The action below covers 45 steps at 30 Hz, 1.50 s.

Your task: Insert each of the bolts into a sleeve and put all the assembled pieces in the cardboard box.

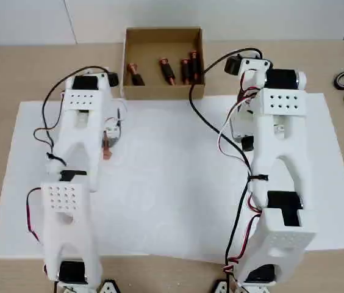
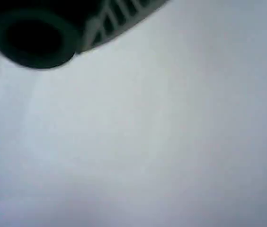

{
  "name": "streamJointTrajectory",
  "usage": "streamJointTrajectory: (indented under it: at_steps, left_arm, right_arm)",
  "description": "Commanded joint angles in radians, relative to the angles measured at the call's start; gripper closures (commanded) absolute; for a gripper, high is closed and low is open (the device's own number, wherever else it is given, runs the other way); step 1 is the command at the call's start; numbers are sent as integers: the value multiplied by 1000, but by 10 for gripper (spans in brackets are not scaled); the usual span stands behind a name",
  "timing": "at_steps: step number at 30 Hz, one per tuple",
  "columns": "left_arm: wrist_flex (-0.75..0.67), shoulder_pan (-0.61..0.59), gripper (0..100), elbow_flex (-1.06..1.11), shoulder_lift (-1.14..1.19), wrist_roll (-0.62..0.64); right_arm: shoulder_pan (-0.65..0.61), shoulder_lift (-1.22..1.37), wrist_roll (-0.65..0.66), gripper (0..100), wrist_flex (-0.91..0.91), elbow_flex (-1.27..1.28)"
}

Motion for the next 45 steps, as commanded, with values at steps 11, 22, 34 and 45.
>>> streamJointTrajectory:
  at_steps: [11,22,34,45]
  left_arm:
    - [18,44,994,-35,-381,-643]
    - [20,-17,994,125,-382,-1499]
    - [6,2,994,286,-376,-1847]
    - [6,2,909,280,-270,-1846]
  right_arm:
    - [8,-68,3,995,2,20]
    - [5,-68,3,995,2,23]
    - [5,-68,3,995,4,23]
    - [5,-67,3,995,4,25]
